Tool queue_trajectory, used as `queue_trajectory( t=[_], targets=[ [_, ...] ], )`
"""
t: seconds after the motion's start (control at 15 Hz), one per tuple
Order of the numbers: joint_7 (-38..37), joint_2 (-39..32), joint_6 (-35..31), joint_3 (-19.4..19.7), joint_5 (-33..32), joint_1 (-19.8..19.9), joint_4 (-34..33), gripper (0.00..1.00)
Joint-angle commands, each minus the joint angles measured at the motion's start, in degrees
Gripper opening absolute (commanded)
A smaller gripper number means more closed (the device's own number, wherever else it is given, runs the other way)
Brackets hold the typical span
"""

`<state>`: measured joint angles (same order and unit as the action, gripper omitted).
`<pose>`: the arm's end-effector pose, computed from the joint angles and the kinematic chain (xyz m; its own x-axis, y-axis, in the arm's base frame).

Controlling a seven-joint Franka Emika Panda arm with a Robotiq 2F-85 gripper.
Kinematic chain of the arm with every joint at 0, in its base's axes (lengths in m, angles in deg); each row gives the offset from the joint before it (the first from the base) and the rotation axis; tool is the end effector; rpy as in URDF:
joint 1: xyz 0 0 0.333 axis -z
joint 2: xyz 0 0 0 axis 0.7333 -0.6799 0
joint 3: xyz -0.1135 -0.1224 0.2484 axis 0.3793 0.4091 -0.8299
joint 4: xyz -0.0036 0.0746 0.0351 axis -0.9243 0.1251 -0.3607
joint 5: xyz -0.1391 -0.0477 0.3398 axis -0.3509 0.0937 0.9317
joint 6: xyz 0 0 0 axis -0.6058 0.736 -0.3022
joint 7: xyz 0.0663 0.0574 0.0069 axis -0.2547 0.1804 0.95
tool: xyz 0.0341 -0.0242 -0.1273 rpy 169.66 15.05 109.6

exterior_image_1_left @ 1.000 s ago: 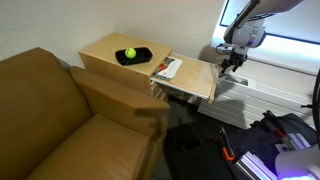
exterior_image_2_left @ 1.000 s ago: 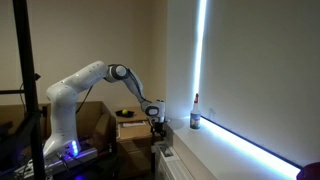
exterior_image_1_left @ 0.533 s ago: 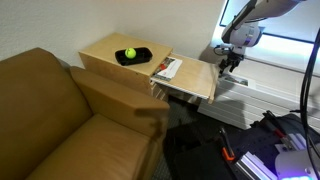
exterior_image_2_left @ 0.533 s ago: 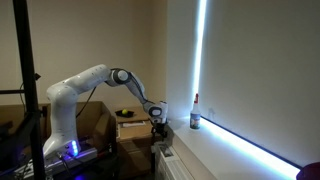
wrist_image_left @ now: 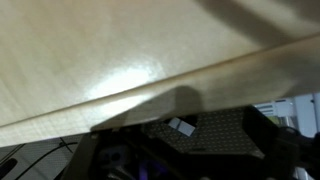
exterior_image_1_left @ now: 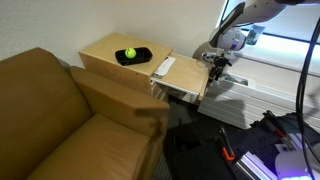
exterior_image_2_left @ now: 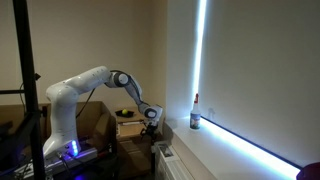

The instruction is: Put the green ball on the black dish and then close the sliding drawer

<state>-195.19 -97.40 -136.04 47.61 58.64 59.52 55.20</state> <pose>0.5750 -0.1872 -0.0239 -0.8873 -0.4392 0.1409 -0.3837 0.8724 0.3029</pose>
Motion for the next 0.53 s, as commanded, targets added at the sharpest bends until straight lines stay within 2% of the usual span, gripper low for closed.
queue_trajectory(
  t=[0.0, 0.27, 0.47],
  targets=[
    [6.6, 2.0, -1.6, 0.2, -1.5, -1.6, 2.3, 1.0],
    [16.8, 6.9, -8.6, -1.1, -0.5, -2.0, 8.9, 1.0],
    [22.8, 11.6, -21.0, -1.4, 1.2, -2.5, 17.2, 1.0]
  ],
)
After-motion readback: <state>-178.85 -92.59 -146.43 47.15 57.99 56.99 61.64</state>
